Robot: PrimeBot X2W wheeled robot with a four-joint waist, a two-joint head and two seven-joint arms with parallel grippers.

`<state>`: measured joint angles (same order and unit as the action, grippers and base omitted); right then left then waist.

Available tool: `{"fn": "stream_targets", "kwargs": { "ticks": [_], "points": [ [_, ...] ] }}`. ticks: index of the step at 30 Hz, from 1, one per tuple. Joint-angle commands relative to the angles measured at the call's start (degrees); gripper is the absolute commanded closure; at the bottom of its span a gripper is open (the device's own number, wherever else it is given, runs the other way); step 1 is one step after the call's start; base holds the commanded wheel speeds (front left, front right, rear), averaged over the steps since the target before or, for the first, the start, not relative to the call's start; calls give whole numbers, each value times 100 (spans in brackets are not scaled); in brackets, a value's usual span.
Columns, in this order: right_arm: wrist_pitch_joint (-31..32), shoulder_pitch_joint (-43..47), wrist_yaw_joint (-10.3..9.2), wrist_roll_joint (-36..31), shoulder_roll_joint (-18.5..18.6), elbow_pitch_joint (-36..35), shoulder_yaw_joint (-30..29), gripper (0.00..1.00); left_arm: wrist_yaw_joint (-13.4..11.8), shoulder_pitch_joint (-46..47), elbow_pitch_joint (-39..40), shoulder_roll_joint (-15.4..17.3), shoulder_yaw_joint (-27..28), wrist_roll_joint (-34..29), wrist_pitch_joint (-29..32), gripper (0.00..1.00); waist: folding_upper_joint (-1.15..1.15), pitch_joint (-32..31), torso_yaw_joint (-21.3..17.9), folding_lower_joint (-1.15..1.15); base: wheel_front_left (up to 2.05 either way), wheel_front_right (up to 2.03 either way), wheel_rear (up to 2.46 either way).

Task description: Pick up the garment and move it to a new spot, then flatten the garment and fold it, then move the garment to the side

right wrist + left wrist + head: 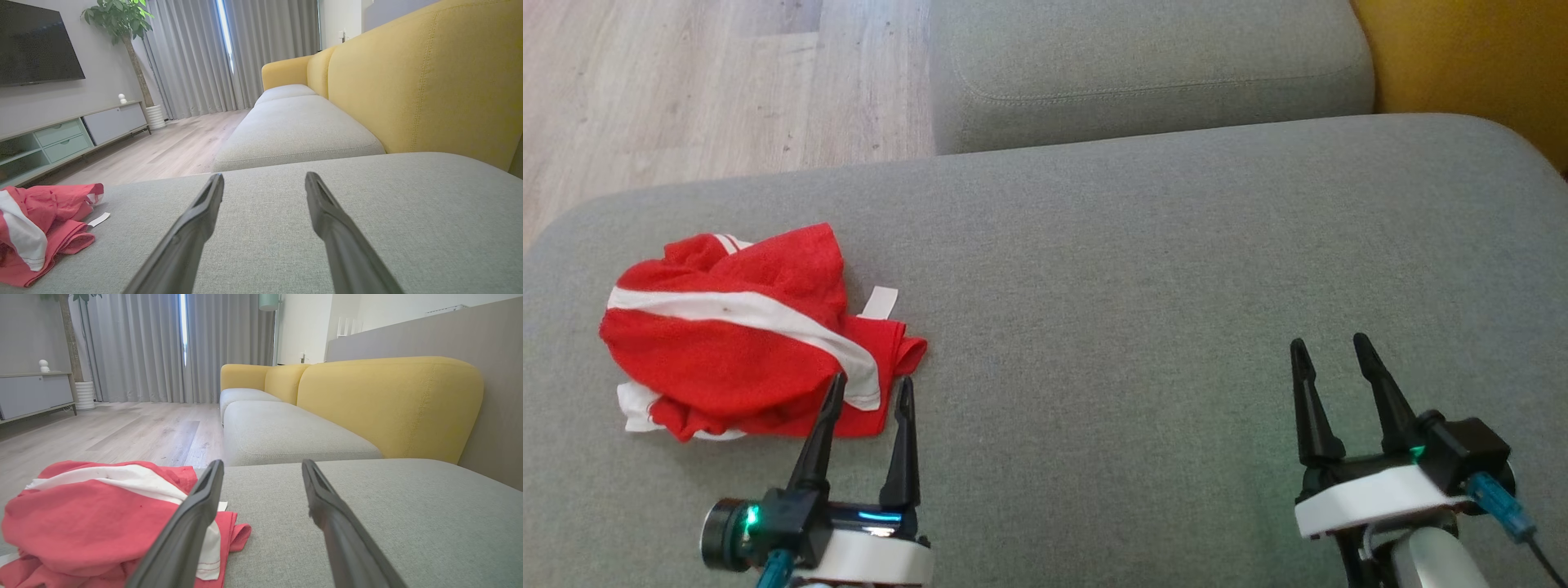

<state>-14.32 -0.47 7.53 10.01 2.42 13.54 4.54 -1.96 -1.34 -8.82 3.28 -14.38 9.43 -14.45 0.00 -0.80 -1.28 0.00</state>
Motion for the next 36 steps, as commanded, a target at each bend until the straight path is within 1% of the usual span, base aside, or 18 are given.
{"fn": "stream_targets", "kwargs": {
  "ticks": [1, 9, 14, 19, 25, 30, 36],
  "points": [
    [-68, -218, -4, 16, 45, -168, 137, 0, 17, 199, 165, -26, 248, -66, -55, 0, 0, -4, 2, 0, 0, 0, 0],
    [-68, -207, -4, 40, 45, -190, 117, 0, 58, 175, 175, -37, 291, -52, -55, 0, 0, -15, 20, 0, 0, 0, 0],
    [-68, -185, -4, 60, 45, -198, 166, 0, 28, 199, 185, -39, 313, -34, -55, 0, 0, -20, 161, 0, 0, 0, 0],
    [-68, -152, -4, 66, 45, -202, 321, 0, -5, 190, 180, -39, 397, -63, -55, 0, 0, -40, 440, 0, 0, 0, 0],
    [-68, -119, -4, 102, 45, -211, 568, 0, -44, 113, 162, -40, 553, -131, -55, 0, 0, -88, 866, 0, 0, 0, 0],
    [-68, -105, -4, 141, 45, -211, 770, 0, -16, 61, 175, -40, 713, -158, -55, 0, 0, -126, 1211, 0, 0, 0, 0],
    [-68, -67, -4, 223, 45, -183, 965, 0, 9, -14, 207, -40, 815, -183, -55, 0, 0, -191, 1529, 0, 0, 0, 0]
  ]
}}
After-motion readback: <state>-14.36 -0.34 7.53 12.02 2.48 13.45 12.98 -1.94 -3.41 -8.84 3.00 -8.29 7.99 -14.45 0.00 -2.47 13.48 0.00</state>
